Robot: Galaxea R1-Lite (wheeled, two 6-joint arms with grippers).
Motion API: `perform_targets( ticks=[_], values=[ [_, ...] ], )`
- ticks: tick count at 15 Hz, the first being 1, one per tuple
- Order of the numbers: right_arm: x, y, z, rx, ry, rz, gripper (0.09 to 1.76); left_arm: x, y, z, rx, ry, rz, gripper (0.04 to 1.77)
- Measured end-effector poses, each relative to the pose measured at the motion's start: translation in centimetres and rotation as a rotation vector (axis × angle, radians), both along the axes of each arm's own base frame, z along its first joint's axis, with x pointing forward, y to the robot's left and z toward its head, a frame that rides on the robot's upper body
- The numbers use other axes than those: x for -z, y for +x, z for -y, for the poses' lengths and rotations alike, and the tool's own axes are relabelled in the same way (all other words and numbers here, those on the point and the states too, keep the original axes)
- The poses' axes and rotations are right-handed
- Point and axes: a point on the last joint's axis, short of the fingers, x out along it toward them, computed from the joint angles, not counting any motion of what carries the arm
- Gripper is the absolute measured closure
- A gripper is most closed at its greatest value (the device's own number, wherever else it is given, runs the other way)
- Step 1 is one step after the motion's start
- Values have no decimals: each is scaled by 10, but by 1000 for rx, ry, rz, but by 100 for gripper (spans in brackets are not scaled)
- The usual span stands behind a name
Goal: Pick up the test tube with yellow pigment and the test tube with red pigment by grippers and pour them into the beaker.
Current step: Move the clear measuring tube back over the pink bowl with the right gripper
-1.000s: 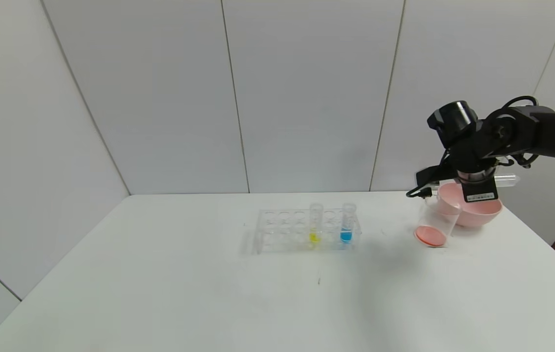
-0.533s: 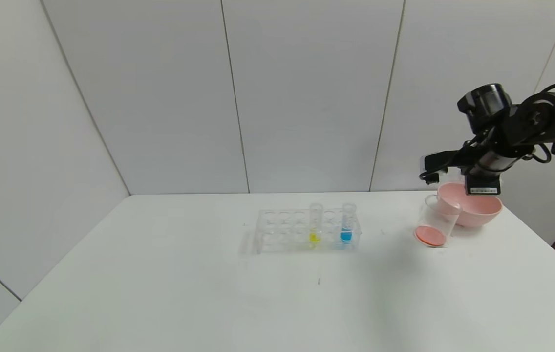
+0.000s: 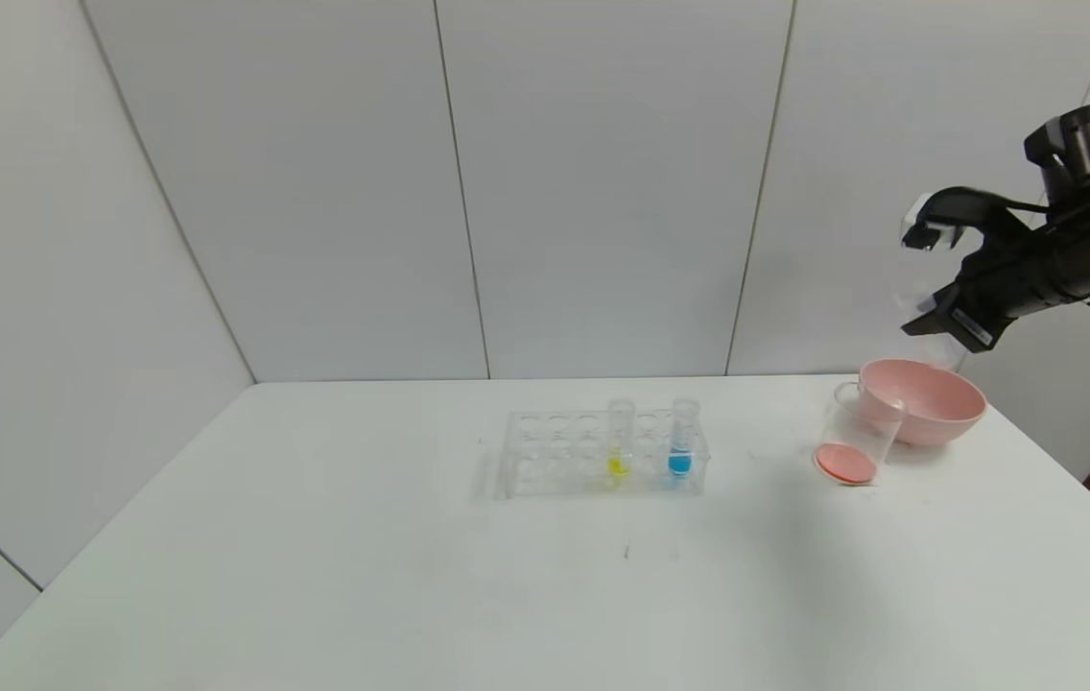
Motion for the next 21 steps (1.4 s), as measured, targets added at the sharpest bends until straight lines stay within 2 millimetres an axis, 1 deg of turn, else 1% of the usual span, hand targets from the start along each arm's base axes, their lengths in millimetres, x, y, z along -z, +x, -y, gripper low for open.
perform_targets(
  ticks=[1, 4, 5, 7, 10, 13, 15, 17, 21],
  values=[
    [-7, 0, 6, 21, 87, 39, 135, 0, 0, 0, 0, 0, 0, 9],
    [-17, 7, 26, 100, 227, 160, 135, 0, 0, 0, 0, 0, 0, 9],
    [-19, 12, 32, 127, 275, 203, 135, 0, 0, 0, 0, 0, 0, 9],
    [-12, 20, 44, 197, 378, 223, 135, 0, 0, 0, 0, 0, 0, 9],
    [14, 26, 61, 298, 464, 158, 135, 0, 0, 0, 0, 0, 0, 9],
    [38, 33, 84, 262, 515, 198, 135, 0, 0, 0, 0, 0, 0, 9],
    [60, 39, 97, 279, 537, 219, 135, 0, 0, 0, 0, 0, 0, 9],
    [82, 46, 105, 317, 585, 210, 135, 0, 0, 0, 0, 0, 0, 9],
    [119, 63, 120, 337, 597, 236, 135, 0, 0, 0, 0, 0, 0, 9]
  ],
)
